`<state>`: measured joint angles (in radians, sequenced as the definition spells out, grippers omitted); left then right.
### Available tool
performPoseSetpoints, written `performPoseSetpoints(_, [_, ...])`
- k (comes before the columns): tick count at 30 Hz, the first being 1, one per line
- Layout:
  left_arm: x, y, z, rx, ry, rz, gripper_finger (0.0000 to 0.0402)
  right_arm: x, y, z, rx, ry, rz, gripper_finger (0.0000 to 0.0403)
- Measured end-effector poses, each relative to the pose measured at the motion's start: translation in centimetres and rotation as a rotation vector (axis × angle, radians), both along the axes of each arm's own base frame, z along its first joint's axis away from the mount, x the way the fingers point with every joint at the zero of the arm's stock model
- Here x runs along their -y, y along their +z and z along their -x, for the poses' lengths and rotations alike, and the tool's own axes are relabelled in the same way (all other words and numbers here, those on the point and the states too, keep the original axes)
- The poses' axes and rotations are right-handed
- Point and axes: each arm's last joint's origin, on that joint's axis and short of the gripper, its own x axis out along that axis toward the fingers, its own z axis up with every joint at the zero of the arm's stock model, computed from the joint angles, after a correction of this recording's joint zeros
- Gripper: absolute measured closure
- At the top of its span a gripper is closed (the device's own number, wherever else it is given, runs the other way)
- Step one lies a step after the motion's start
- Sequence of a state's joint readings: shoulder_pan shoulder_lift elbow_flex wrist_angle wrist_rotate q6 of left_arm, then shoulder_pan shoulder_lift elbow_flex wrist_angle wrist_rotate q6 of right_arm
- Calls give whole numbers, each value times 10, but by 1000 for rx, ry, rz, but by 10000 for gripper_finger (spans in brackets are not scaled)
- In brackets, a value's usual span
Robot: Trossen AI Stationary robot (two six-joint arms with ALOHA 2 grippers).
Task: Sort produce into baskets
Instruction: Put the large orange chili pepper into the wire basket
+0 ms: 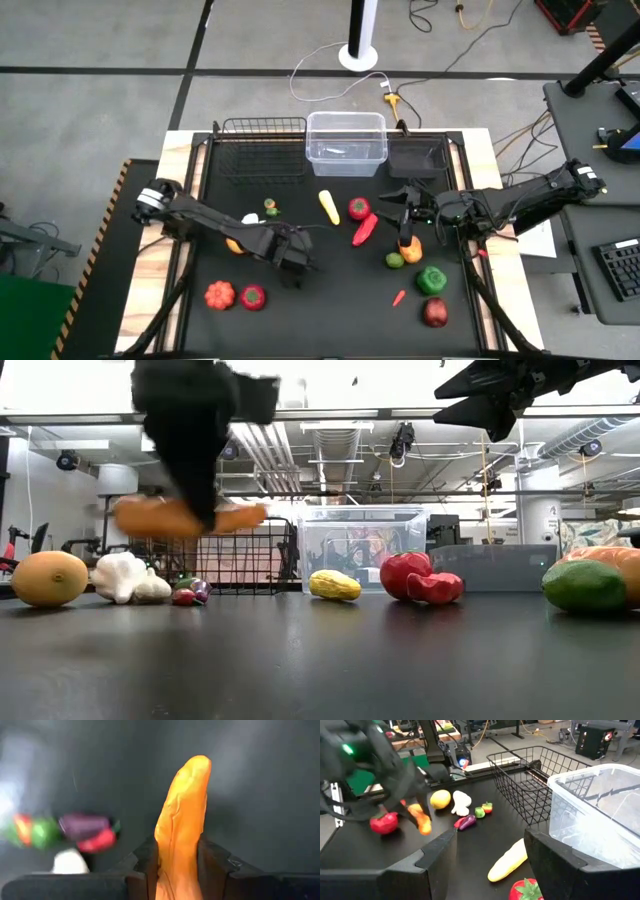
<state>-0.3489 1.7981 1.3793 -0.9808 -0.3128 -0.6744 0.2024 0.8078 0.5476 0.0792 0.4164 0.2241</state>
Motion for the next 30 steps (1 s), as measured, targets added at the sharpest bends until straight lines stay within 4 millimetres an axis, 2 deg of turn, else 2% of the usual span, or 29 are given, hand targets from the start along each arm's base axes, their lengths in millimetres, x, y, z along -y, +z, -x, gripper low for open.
performPoseSetpoints(5, [3,32,-10,136,-212,-244,321,0,1,0,9,0,-2,179])
performPoseSetpoints(8, [-8,50,-8,216,-249,-320,321,0,1,0,9,0,-3,179])
performPoseSetpoints(11, [-29,64,0,278,-244,-391,321,0,1,0,9,-1,-2,179])
performPoseSetpoints(14, [-54,72,12,369,-239,-387,321,0,1,0,8,-3,-2,179])
performPoseSetpoints(18, [-93,74,33,515,-247,-329,321,3,2,0,19,-72,12,179])
performPoseSetpoints(22, [-132,75,54,638,-166,-324,321,5,1,0,21,-150,31,179])
performPoseSetpoints(30, [-184,87,88,637,10,-418,315,8,4,-3,55,-176,43,179])
